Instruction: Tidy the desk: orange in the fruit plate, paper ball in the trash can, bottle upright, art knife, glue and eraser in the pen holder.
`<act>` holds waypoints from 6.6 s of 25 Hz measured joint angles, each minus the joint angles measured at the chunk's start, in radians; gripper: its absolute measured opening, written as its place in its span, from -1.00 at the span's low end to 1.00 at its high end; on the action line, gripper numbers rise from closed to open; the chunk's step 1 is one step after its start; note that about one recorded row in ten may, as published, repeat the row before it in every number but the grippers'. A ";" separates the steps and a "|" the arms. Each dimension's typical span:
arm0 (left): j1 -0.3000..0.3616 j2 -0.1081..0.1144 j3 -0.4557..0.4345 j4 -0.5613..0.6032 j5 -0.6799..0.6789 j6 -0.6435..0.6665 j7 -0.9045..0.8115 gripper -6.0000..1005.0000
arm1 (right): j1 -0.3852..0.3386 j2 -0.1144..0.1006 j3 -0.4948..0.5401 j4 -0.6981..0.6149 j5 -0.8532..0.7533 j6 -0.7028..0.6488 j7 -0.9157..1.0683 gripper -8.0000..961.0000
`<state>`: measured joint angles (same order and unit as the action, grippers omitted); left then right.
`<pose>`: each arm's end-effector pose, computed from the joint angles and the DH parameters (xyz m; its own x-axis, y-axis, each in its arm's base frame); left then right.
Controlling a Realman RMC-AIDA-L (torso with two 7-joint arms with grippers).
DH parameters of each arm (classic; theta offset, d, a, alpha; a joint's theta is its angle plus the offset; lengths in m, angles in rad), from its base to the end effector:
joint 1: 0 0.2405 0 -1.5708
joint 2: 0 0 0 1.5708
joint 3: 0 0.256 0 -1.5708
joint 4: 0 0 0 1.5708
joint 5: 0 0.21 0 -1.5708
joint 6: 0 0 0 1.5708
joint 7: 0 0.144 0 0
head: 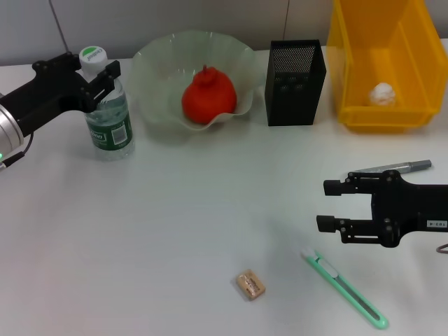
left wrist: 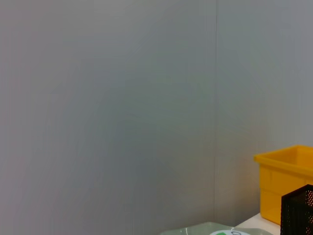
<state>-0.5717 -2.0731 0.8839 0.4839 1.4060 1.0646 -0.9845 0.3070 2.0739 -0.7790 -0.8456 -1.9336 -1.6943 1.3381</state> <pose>-0.2587 0.3966 0.0010 0.7840 0.0897 0.6142 0.5085 -0.6602 -0.5528 0.2928 0.2738 0.0238 0.8227 -0.3006 -0.4824 -0.4185 -0.8946 -0.1564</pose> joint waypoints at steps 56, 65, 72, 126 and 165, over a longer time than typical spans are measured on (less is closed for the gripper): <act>0.355 0.073 -0.007 0.228 0.300 0.762 -0.130 0.62 | 0.443 -0.040 -0.268 -0.534 -0.664 -0.338 1.247 0.40; 0.361 0.064 -0.007 0.226 0.360 0.765 -0.088 0.62 | 0.633 0.010 -0.467 -0.295 -0.811 -0.318 1.372 0.39; 0.358 0.067 -0.007 0.184 0.363 0.755 -0.047 0.61 | 0.676 0.014 -0.573 -0.180 -0.773 -0.246 1.453 0.39; 0.355 0.053 -0.009 0.165 0.410 0.712 -0.016 0.62 | 0.759 0.018 -0.975 0.127 -0.564 0.083 1.618 -0.16; 0.353 0.053 -0.013 0.150 0.409 0.689 -0.016 0.62 | 0.616 -0.021 -0.410 -0.498 -0.806 -0.091 1.398 -0.60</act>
<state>-0.2188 -2.0201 0.8713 0.6339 1.8154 1.7539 -1.0001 0.9233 2.0530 -1.1891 -1.3437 -2.7394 -1.7854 2.7358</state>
